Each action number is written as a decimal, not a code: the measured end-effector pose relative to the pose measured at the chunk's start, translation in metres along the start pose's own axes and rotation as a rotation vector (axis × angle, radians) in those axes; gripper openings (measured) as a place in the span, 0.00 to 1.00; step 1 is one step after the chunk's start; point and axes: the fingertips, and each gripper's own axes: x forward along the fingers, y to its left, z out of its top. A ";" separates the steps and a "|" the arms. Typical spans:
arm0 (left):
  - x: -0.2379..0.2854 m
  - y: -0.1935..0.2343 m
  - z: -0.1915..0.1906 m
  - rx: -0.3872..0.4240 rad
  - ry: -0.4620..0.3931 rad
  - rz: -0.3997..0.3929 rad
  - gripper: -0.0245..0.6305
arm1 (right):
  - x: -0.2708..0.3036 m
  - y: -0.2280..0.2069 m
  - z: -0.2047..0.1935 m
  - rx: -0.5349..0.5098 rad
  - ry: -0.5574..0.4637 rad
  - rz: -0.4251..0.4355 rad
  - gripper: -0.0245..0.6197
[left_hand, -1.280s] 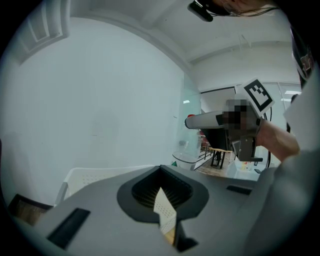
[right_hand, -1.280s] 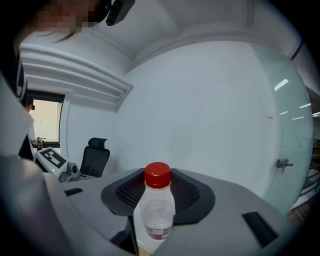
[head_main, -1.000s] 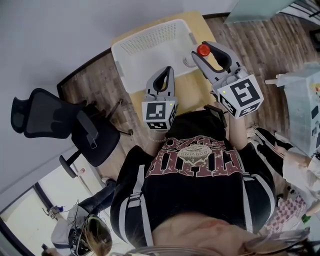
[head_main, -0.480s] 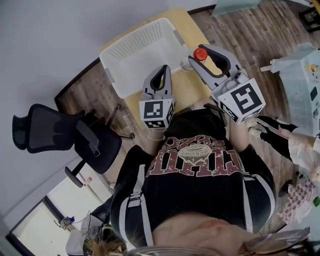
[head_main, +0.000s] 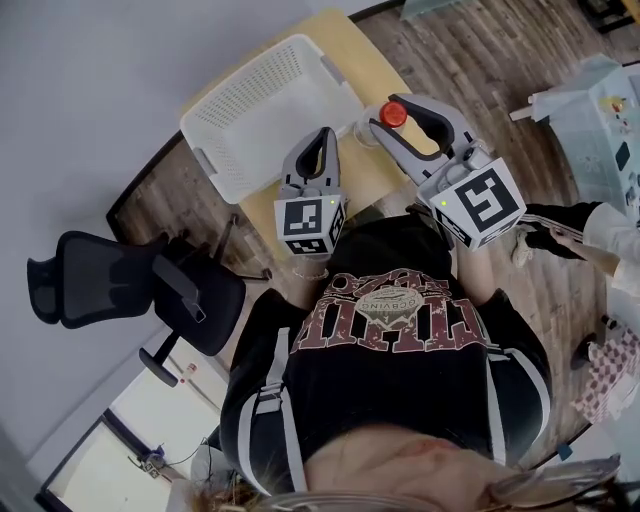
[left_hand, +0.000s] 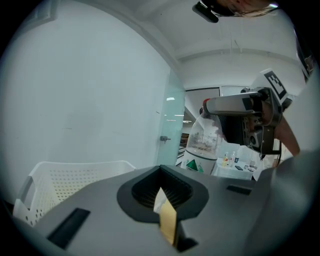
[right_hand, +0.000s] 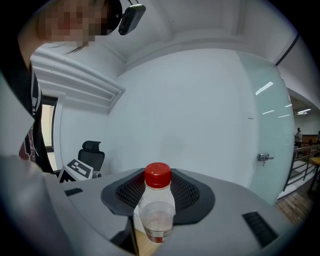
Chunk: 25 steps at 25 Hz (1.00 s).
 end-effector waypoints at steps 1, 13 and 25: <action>0.001 -0.003 0.000 0.000 0.002 -0.004 0.11 | -0.002 -0.002 -0.002 0.004 0.005 -0.003 0.30; 0.003 -0.011 -0.008 0.000 0.022 -0.001 0.11 | 0.003 -0.003 -0.051 0.059 0.043 0.024 0.30; -0.003 -0.001 -0.013 -0.003 0.033 0.048 0.11 | 0.016 -0.003 -0.082 0.078 0.074 0.052 0.30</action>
